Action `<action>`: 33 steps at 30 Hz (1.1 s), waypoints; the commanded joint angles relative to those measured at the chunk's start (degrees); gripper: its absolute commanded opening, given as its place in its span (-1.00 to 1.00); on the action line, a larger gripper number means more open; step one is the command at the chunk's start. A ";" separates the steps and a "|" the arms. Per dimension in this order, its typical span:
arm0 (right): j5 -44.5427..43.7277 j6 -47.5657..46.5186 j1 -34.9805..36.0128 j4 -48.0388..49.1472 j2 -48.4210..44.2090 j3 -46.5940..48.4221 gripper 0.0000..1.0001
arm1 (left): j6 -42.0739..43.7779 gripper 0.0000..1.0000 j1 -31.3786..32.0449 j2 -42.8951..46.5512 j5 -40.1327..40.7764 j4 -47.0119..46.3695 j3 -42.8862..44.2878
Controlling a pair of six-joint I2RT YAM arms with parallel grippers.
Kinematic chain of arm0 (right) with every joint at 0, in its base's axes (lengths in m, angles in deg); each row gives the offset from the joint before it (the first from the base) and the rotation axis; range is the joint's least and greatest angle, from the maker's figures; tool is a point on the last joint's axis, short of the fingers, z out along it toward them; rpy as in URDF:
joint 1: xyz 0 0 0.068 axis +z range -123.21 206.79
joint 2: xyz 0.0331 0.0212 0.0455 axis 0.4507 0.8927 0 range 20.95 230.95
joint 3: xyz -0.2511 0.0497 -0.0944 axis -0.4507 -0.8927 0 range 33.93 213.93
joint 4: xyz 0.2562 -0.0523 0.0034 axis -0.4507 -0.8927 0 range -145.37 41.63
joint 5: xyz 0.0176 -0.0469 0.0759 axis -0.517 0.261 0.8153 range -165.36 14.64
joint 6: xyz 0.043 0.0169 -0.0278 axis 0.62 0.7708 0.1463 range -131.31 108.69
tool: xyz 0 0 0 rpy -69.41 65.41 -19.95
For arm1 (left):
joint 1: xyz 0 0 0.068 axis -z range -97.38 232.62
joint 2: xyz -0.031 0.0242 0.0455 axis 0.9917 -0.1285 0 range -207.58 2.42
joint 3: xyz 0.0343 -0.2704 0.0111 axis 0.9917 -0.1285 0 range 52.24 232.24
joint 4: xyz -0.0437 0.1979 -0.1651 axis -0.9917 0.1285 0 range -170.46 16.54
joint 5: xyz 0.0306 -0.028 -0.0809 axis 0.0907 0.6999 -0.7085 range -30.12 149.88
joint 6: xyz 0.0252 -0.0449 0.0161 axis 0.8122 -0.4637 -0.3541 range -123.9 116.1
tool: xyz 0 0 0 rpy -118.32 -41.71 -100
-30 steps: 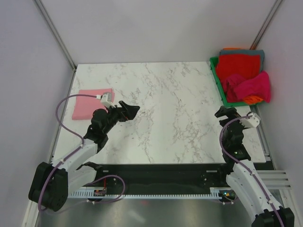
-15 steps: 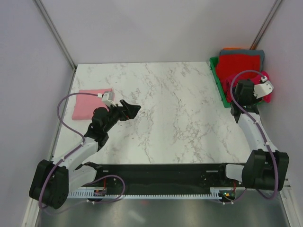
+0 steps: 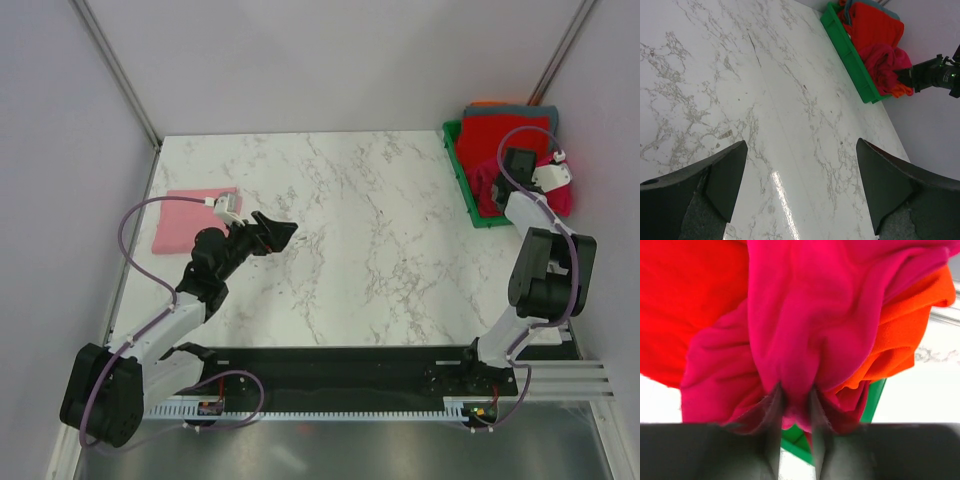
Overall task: Fold and stack the t-shirts
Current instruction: Grab the tshirt from the pile
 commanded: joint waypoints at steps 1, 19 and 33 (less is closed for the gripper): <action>-2.13 2.66 0.45 0.84 0.56 2.99 -0.80 | -1.63 0.93 0.25 -0.10 -0.87 -1.46 0.29; 11.05 -17.99 3.78 -4.51 -28.08 8.96 -1.00 | -1.81 0.94 0.25 -0.28 -0.69 -1.02 0.65; 34.43 -11.67 24.50 0.13 -31.53 7.40 -1.00 | -2.77 0.99 0.25 2.44 3.77 2.22 0.30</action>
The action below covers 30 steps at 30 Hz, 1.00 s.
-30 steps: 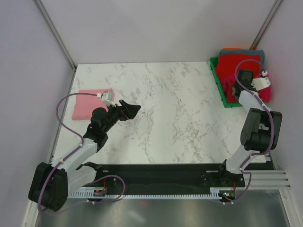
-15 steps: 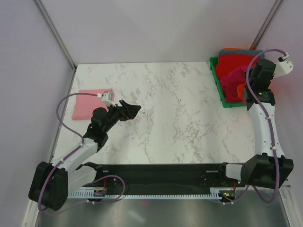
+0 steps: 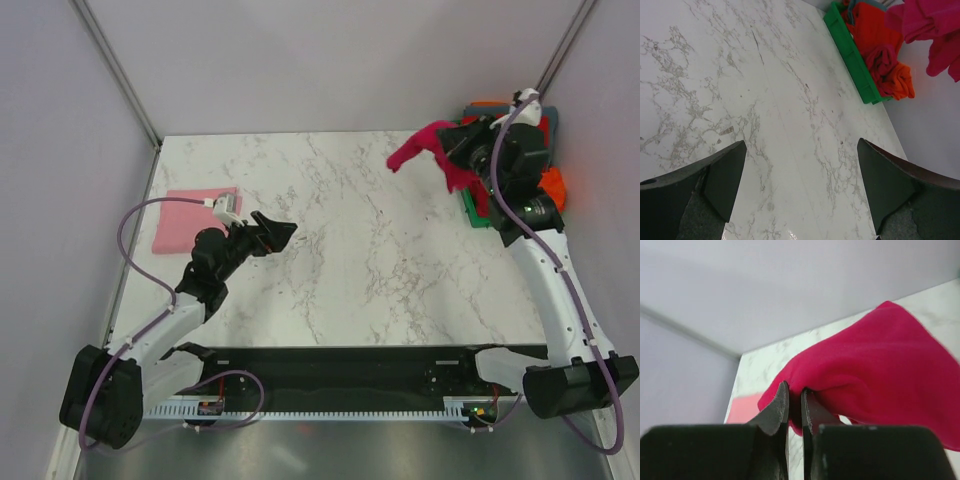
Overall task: Fold and stack the t-shirts
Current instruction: Grab the tshirt from the pile, then move the tshirt to the center of the board
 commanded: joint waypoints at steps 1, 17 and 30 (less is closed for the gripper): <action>5.25 2.69 7.08 5.54 -0.36 -0.99 -1.00 | -2.10 0.99 0.25 3.08 4.14 1.97 -0.06; -5.99 -9.34 19.66 -3.16 -5.98 -20.31 0.71 | -3.51 0.94 0.25 1.77 4.68 3.03 1.16; -10.56 -13.39 19.75 -11.78 8.25 -16.45 0.32 | 4.40 0.33 7.71 -14.48 -0.97 13.47 16.37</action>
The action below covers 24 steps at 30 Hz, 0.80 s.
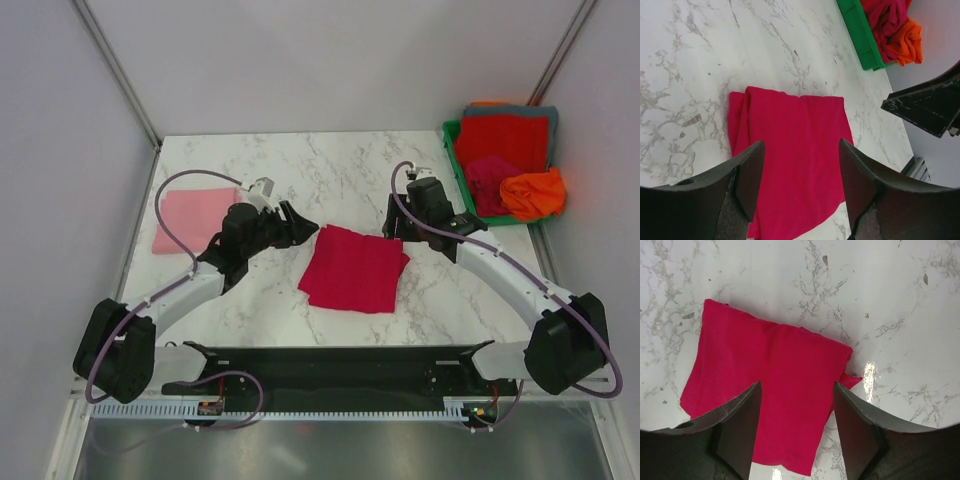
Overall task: Fold and stack the t-shirts
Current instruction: Flatten the tshirt out
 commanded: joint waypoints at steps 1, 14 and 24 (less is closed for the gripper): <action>-4.17 -1.02 -0.03 -0.37 2.18 2.34 0.32 | 4.75 0.32 2.93 -3.04 2.99 7.44 5.75; -1.44 0.48 -0.03 5.87 10.01 1.64 0.22 | 6.25 0.35 7.42 -28.96 12.32 34.08 34.99; -6.28 0.91 -0.03 6.31 6.85 0.06 0.20 | 6.51 0.18 6.89 -37.76 9.52 40.51 43.02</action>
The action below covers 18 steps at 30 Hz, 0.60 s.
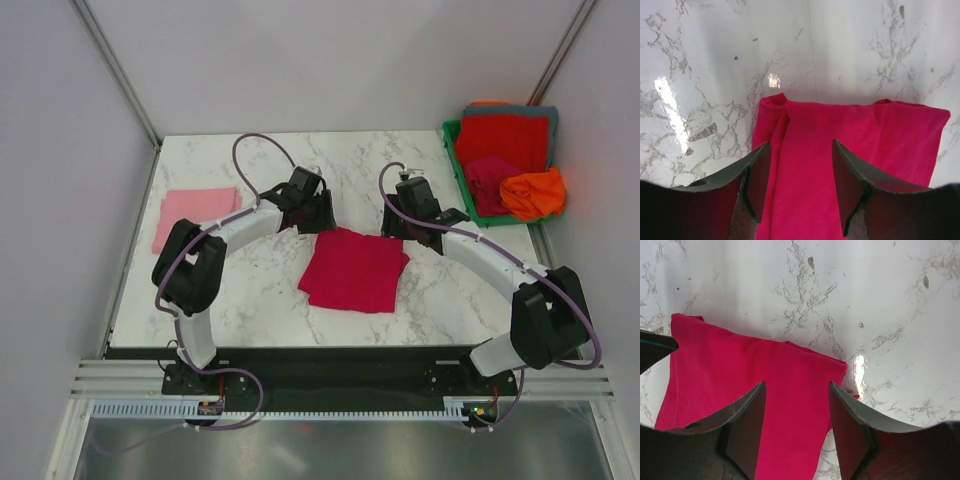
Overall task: Fold and stack the t-shirts
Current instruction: Flatten the tshirt out
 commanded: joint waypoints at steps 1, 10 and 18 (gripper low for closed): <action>-2.80 0.74 -0.03 1.74 -2.81 -0.31 0.20 | 2.45 0.17 -0.23 -1.61 -0.99 3.25 3.22; -4.74 1.18 -0.20 1.92 -4.48 -1.02 0.18 | 3.50 -0.09 -0.14 -5.04 -4.86 4.48 5.86; -5.44 1.44 -0.38 2.01 -4.84 -1.28 0.16 | 4.82 -0.70 0.03 -6.36 -8.03 5.27 7.62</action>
